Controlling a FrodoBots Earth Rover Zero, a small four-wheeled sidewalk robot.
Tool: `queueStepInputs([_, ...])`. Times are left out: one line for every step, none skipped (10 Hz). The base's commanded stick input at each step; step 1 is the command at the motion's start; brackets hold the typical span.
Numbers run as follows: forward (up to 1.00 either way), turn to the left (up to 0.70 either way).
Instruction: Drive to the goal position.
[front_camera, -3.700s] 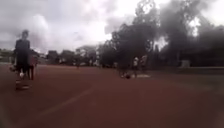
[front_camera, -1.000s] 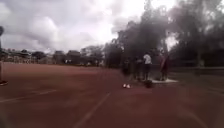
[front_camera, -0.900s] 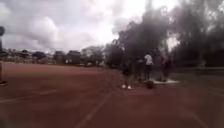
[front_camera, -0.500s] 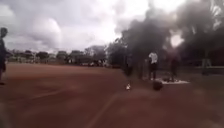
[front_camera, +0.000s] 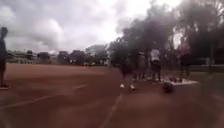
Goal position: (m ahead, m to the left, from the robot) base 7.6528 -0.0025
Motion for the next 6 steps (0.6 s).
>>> queueStepInputs([0.85,0.0])
queueStepInputs([0.85,0.0])
queueStepInputs([0.85,0.0])
queueStepInputs([0.85,0.0])
queueStepInputs([0.85,0.0])
queueStepInputs([0.85,0.0])
